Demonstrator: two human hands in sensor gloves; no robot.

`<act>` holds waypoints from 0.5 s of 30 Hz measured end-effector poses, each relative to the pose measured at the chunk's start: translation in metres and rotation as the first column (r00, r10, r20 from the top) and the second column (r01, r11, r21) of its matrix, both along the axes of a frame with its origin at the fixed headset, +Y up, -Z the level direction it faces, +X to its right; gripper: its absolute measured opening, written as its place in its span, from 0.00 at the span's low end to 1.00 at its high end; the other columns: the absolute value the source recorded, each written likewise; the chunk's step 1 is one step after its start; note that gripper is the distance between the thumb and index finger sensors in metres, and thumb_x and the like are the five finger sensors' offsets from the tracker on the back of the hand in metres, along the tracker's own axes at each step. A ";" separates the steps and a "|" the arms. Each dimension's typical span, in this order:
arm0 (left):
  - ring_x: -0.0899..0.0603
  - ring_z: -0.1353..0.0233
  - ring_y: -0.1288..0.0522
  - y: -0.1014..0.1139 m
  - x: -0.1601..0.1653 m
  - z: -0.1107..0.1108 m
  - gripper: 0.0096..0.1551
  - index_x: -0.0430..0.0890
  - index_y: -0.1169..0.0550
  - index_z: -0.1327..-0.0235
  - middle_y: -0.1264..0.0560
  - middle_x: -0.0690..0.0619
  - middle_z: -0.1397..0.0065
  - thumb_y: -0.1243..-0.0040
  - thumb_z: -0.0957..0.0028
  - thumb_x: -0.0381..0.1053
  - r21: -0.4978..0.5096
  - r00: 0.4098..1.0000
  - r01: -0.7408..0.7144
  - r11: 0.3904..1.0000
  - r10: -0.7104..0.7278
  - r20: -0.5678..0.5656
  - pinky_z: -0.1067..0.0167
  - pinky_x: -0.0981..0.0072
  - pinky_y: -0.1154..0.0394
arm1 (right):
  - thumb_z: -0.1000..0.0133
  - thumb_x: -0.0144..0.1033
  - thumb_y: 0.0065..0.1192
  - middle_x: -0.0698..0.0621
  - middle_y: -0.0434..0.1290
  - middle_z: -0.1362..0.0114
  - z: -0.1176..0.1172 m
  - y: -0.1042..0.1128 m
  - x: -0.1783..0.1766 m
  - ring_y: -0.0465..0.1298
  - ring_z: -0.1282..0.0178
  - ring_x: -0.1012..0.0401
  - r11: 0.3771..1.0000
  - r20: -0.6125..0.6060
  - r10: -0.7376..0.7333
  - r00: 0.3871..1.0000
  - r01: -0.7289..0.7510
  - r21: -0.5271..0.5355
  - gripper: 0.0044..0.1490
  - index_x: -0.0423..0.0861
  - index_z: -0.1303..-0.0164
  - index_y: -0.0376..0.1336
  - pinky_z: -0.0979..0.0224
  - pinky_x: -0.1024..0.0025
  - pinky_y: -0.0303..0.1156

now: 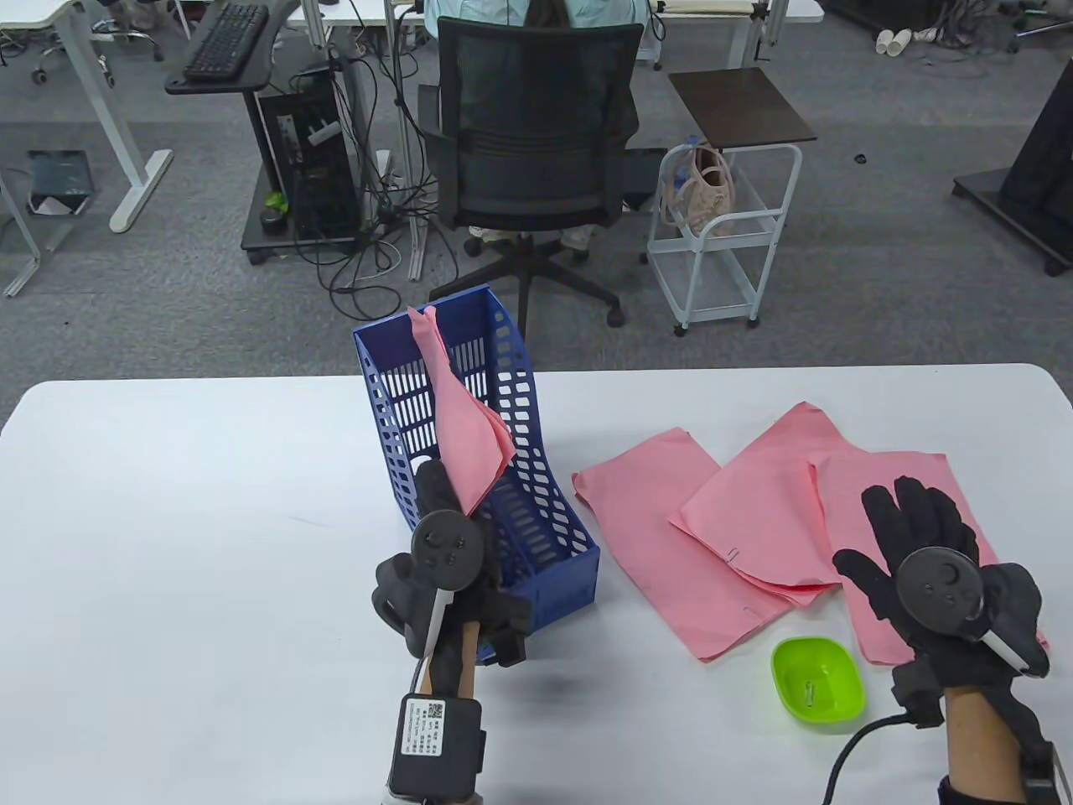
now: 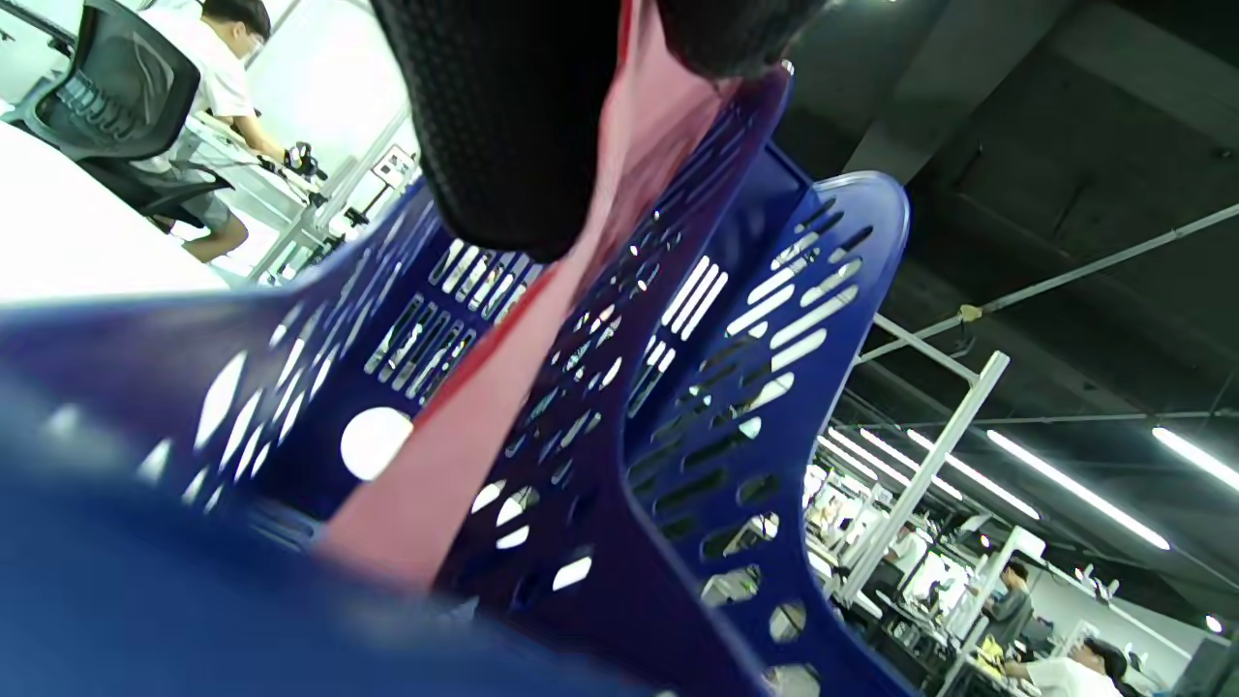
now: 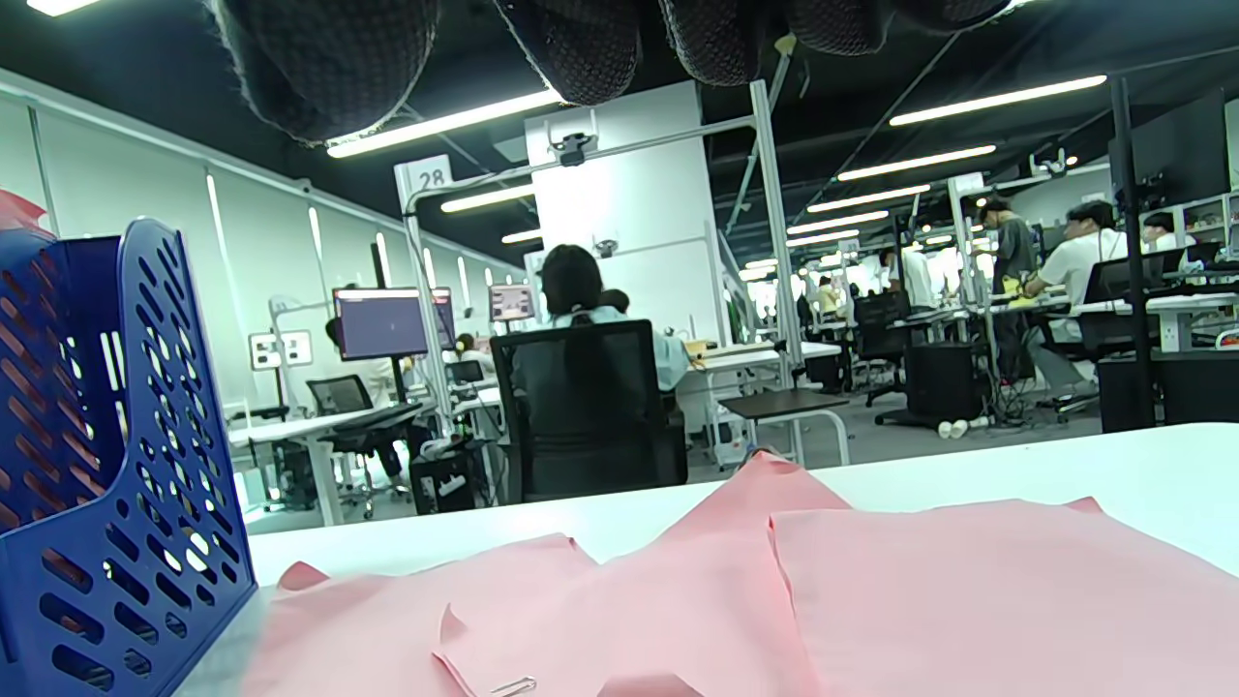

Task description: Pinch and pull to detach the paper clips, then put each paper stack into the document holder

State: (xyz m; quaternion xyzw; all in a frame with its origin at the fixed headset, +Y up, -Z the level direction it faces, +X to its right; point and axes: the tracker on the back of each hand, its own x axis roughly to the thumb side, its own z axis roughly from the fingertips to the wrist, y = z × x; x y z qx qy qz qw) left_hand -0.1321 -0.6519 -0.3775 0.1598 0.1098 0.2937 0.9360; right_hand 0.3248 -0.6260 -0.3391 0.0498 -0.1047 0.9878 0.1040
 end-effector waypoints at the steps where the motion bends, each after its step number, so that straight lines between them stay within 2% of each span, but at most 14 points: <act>1: 0.37 0.31 0.20 -0.002 0.000 0.000 0.42 0.32 0.51 0.17 0.38 0.32 0.21 0.51 0.38 0.45 -0.010 1.000 0.011 1.000 -0.011 0.011 0.37 0.58 0.19 | 0.37 0.55 0.47 0.27 0.39 0.09 0.000 0.000 0.000 0.41 0.14 0.27 1.000 0.000 -0.003 1.000 0.003 -0.001 0.50 0.41 0.10 0.41 0.16 0.31 0.43; 4: 0.36 0.29 0.22 -0.005 0.001 -0.001 0.43 0.33 0.48 0.17 0.35 0.33 0.22 0.50 0.38 0.51 -0.037 0.995 0.078 0.996 -0.075 0.070 0.34 0.54 0.21 | 0.37 0.55 0.47 0.27 0.39 0.09 -0.001 0.000 0.001 0.40 0.14 0.27 1.000 0.000 -0.016 1.000 0.016 -0.008 0.50 0.41 0.10 0.41 0.16 0.31 0.43; 7: 0.32 0.26 0.26 -0.005 0.001 0.001 0.50 0.33 0.50 0.16 0.37 0.33 0.20 0.53 0.40 0.61 -0.057 0.976 0.164 0.985 -0.154 0.154 0.30 0.47 0.27 | 0.37 0.55 0.47 0.27 0.39 0.09 -0.002 -0.001 0.003 0.40 0.14 0.27 0.999 0.001 -0.032 0.999 0.032 -0.024 0.50 0.41 0.10 0.41 0.16 0.31 0.43; 12: 0.25 0.18 0.38 -0.004 0.001 0.007 0.62 0.31 0.58 0.13 0.46 0.29 0.14 0.64 0.45 0.72 -0.107 0.910 0.350 0.930 -0.311 0.276 0.25 0.31 0.41 | 0.37 0.55 0.47 0.27 0.39 0.09 -0.004 -0.002 0.005 0.40 0.14 0.27 0.998 0.007 -0.041 0.999 0.041 -0.046 0.50 0.41 0.10 0.41 0.16 0.31 0.43; 15: 0.22 0.15 0.48 -0.005 0.000 0.011 0.63 0.30 0.62 0.13 0.54 0.28 0.12 0.71 0.46 0.73 -0.124 0.859 0.451 0.884 -0.393 0.327 0.24 0.27 0.50 | 0.36 0.55 0.47 0.27 0.38 0.09 -0.004 -0.002 0.009 0.39 0.14 0.27 0.997 0.014 -0.058 0.998 0.059 -0.059 0.50 0.41 0.10 0.41 0.16 0.30 0.42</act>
